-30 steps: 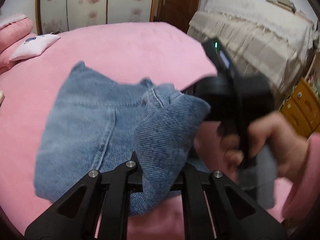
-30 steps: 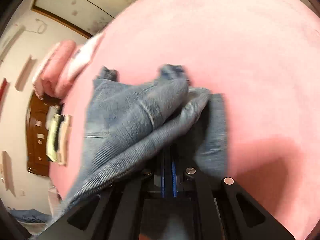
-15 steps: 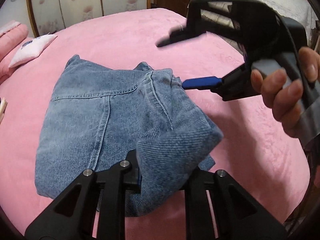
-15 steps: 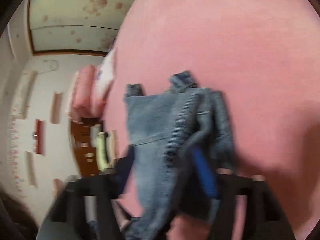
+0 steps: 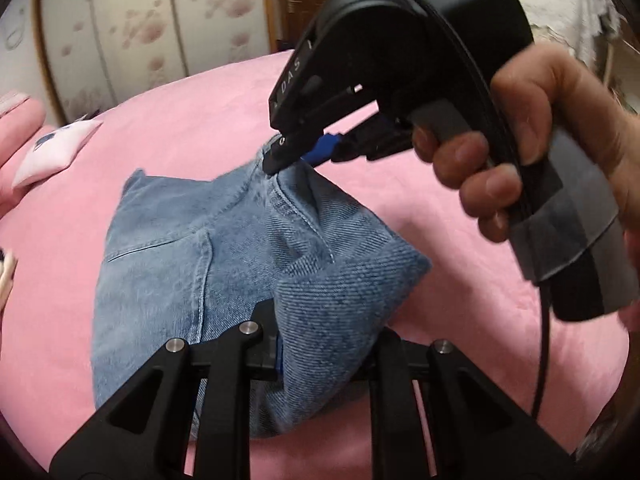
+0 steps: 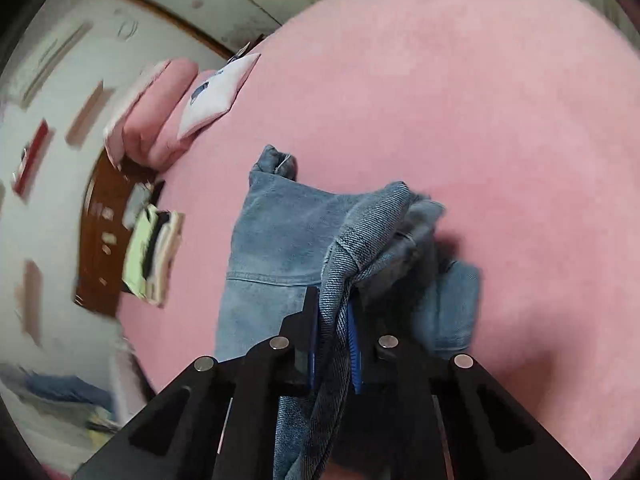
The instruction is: Fold large clothes
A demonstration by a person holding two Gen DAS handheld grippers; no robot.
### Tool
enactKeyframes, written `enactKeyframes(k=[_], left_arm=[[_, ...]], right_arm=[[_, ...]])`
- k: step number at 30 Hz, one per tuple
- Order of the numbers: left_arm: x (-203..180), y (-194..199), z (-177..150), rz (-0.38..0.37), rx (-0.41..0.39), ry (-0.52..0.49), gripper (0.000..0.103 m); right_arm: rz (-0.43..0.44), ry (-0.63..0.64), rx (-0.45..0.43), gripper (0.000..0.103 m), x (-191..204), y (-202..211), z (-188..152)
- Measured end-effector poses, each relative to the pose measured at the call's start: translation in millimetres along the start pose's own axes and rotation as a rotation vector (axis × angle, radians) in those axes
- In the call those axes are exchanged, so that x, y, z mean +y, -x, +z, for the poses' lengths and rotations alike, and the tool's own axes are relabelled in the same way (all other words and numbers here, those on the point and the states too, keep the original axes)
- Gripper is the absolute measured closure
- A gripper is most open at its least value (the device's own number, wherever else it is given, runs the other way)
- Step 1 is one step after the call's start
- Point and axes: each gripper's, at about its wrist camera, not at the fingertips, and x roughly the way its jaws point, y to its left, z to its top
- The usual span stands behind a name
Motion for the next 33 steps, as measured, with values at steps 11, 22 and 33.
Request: enactKeyframes(k=[11, 22, 33], left_arm=[[11, -22, -18, -0.12, 0.345, -0.047, 0.05], [154, 27, -13, 0.055, 0.366, 0.331, 0.041], [218, 1, -38, 0.212, 0.501, 0.386, 0.041]], right_arm=[[-0.179, -0.204, 0.042, 0.075, -45, 6, -41], [-0.06, -0.174, 0.217, 0.062, 0, 18, -96], [-0.196, -0.049, 0.143, 0.097, 30, 13, -125]])
